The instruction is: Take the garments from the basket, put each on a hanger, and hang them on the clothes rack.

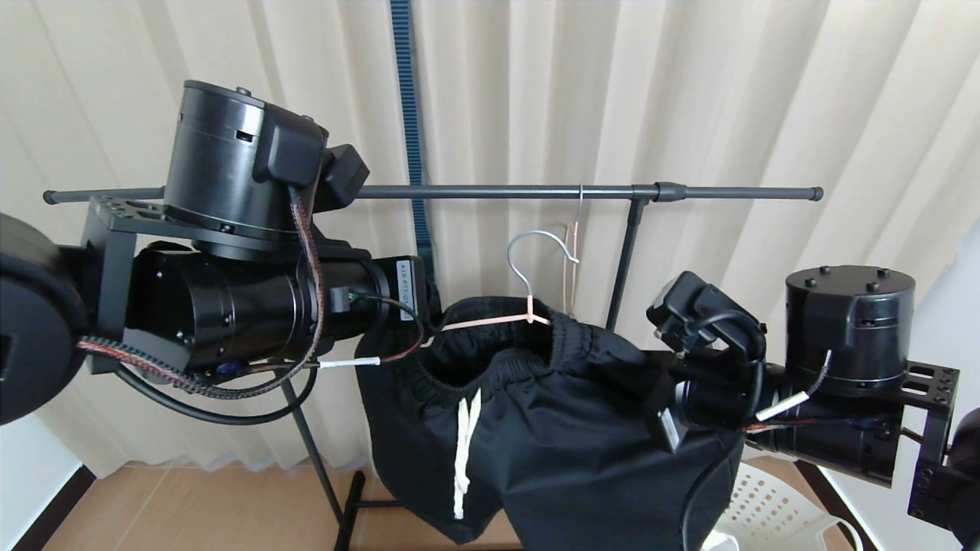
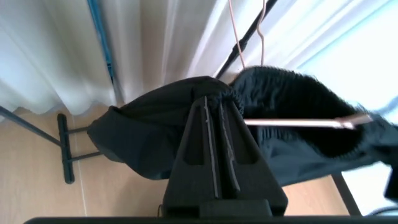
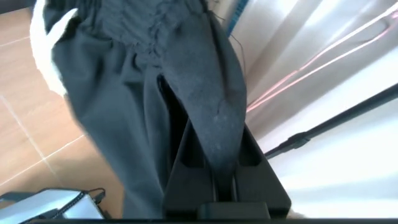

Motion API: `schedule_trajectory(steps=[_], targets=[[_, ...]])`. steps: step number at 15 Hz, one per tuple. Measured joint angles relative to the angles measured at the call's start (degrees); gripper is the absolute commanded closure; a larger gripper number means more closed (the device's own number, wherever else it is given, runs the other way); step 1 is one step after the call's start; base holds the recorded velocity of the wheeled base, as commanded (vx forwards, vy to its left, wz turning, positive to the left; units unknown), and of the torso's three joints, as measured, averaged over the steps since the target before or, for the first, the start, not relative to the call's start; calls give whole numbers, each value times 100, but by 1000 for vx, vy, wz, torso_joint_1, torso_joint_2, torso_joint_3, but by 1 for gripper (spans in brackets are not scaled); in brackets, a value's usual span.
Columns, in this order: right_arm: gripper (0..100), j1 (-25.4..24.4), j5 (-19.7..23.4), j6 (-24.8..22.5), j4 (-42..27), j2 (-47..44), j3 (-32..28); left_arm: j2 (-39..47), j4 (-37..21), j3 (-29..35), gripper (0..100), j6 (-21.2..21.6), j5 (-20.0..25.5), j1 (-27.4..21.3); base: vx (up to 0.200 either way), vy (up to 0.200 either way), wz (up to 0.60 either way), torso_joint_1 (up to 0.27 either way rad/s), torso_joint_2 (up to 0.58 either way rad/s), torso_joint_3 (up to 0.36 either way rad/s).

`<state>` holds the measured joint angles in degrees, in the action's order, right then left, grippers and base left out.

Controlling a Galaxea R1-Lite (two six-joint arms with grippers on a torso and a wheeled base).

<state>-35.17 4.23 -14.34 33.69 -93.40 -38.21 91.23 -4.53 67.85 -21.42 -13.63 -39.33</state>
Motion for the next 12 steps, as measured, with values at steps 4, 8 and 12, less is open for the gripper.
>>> schedule_trajectory(steps=[4,8,12], targets=[[100,33,-216,664,-30,-161,-372,-240,-17,-358,100,194,9,-13,0,0,0,0,0,0],[100,52,-513,791,-1,-354,-608,-491,-44,-623,100,636,13,-124,0,0,0,0,0,0],[100,52,-658,1223,0,-480,-824,-629,-182,-727,100,692,59,-513,0,0,0,0,0,0]])
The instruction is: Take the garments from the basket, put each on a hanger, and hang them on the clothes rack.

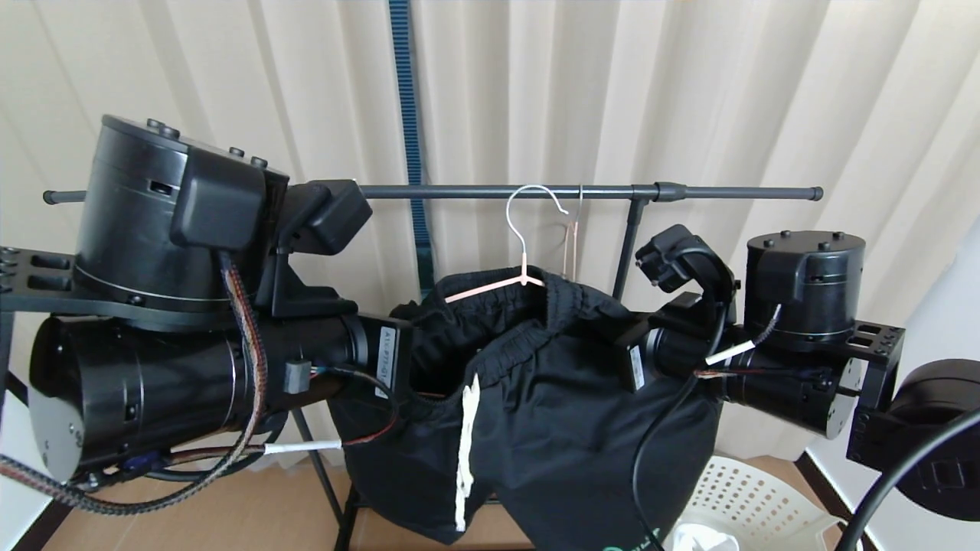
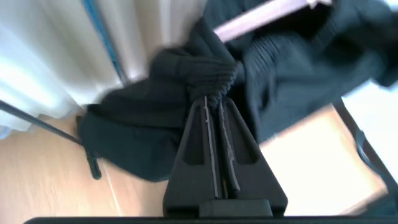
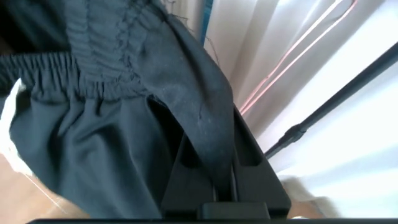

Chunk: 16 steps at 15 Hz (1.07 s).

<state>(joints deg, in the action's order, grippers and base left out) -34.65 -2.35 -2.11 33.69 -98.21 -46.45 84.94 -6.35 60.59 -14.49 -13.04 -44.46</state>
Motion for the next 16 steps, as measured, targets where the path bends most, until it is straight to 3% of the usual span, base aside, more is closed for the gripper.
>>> schedule_trajectory(steps=[8,15,16], targets=[[100,-5,48,421,49,30,-178,527,102,-45,100,-208,13,-239,0,0,0,0,0,0],[100,-5,390,449,757,96,138,1142,777,95,100,-458,-37,-60,0,0,0,0,0,0],[100,-5,456,449,769,122,168,1191,829,104,0,-455,-41,-38,0,0,0,0,0,0]])
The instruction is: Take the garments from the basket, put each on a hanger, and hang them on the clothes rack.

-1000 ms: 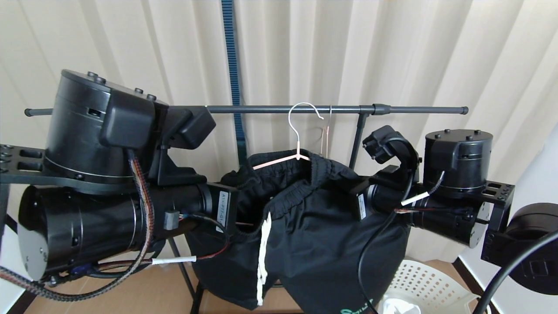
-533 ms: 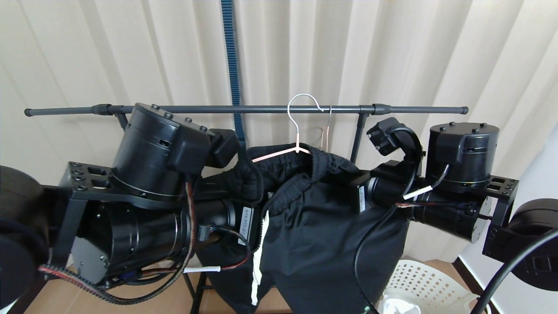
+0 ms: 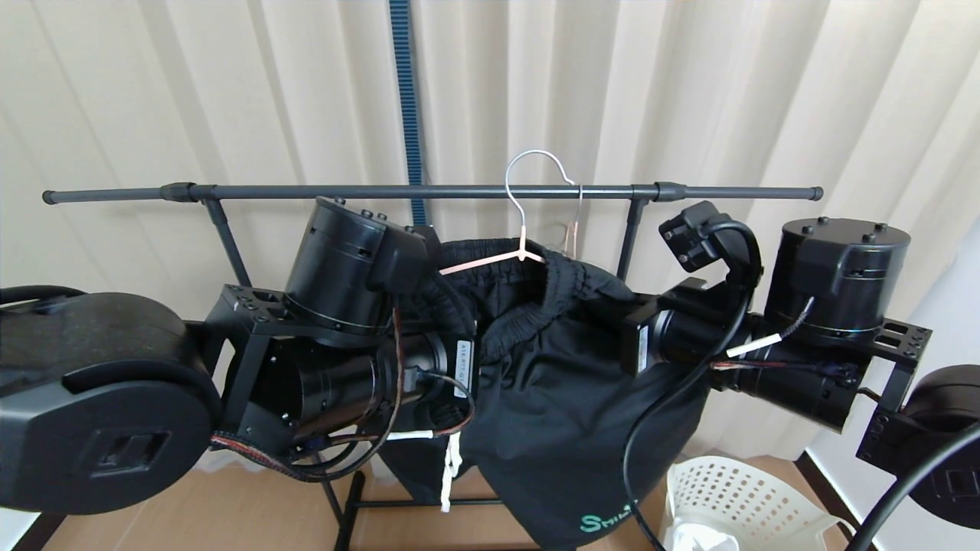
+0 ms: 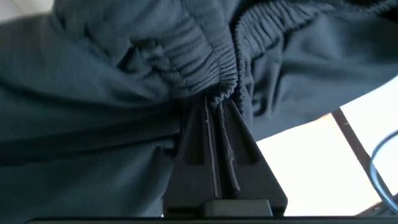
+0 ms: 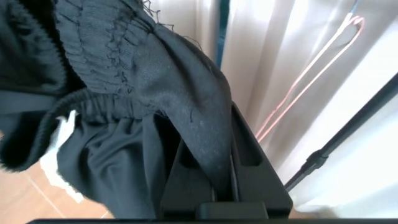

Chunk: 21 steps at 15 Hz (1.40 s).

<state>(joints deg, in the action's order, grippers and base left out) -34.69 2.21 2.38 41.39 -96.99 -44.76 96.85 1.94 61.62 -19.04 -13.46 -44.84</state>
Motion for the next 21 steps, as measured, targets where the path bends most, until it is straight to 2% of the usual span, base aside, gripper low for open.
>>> schedule_trajectory(steps=[2,6,12,21], targets=[[100,-2,127,5,44,66,69,74,224,1,0,0,-35,49,0,0,0,0,0,0],[100,0,208,2,44,156,138,94,244,-33,0,18,-46,29,0,0,0,0,0,0],[100,0,195,-11,51,126,138,-441,229,-295,0,158,-77,-483,0,0,0,0,0,0],[100,22,171,-38,44,-44,122,-1265,235,-512,0,443,5,-800,0,0,0,0,0,0]])
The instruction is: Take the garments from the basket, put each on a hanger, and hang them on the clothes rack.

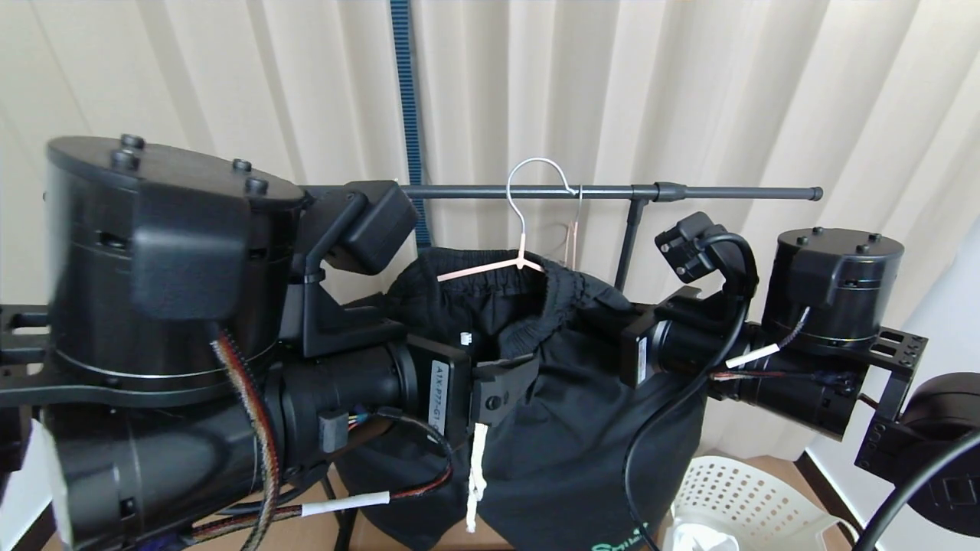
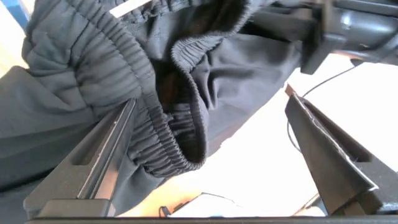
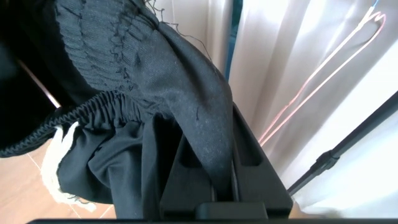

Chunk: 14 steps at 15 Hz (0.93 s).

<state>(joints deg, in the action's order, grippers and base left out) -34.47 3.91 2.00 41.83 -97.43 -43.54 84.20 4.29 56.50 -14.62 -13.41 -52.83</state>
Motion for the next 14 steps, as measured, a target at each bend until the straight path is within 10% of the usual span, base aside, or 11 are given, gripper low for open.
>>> schedule_trajectory(steps=[8,14], targets=[[100,24,35,-85,190,-9,140,-625,-46,-48,0,1515,187,513,0,0,0,0,0,0],[100,30,334,-383,297,33,422,-741,-524,68,0,3232,2403,2276,0,0,0,0,0,0]])
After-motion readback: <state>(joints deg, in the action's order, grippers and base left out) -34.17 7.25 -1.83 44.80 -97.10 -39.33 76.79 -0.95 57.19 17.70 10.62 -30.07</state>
